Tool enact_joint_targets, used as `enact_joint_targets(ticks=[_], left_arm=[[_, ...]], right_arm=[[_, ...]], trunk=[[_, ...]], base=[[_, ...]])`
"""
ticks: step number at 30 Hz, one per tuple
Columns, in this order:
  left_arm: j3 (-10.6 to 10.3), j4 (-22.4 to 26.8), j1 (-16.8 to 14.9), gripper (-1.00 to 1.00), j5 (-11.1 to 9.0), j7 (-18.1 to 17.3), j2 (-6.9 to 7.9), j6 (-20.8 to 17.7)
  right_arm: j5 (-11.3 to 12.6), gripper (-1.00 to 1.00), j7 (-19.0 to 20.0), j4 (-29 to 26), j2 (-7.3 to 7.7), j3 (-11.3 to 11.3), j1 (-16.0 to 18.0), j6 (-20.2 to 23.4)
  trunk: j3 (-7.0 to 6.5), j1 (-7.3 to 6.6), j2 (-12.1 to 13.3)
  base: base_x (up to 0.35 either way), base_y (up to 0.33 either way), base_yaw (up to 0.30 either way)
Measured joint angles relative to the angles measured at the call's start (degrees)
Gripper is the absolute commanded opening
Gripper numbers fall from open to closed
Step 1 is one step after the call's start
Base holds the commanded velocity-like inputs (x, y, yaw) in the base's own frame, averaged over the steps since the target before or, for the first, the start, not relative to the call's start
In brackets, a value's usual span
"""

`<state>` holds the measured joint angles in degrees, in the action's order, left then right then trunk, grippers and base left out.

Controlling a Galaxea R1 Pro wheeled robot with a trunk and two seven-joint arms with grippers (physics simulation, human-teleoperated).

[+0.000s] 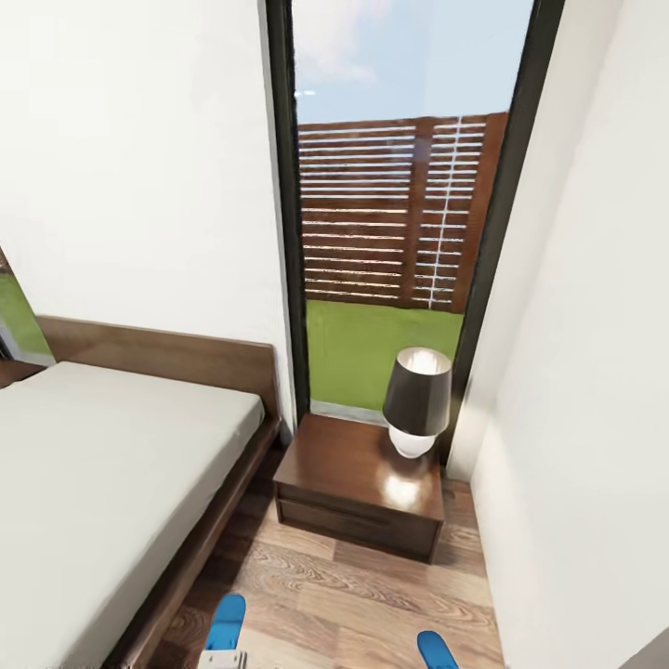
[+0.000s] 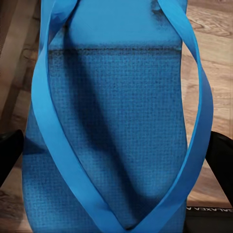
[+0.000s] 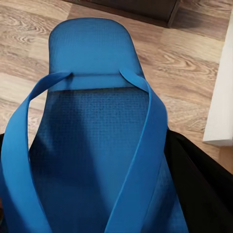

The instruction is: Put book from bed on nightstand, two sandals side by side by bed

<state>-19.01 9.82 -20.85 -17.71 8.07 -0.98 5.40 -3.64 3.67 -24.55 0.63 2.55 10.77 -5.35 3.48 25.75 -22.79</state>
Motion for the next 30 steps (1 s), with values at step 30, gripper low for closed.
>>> enact_joint_targets(ticks=[30], left_arm=[[-0.01, 0.01, 0.01, -1.00, 0.08, 0.00, 0.00, 0.00]], right_arm=[[-0.01, -1.00, 0.00, 0.01, 0.00, -0.01, 0.01, 0.00]], trunk=[[0.00, 0.00, 0.00]], base=[[0.000, -0.027, 0.219]])
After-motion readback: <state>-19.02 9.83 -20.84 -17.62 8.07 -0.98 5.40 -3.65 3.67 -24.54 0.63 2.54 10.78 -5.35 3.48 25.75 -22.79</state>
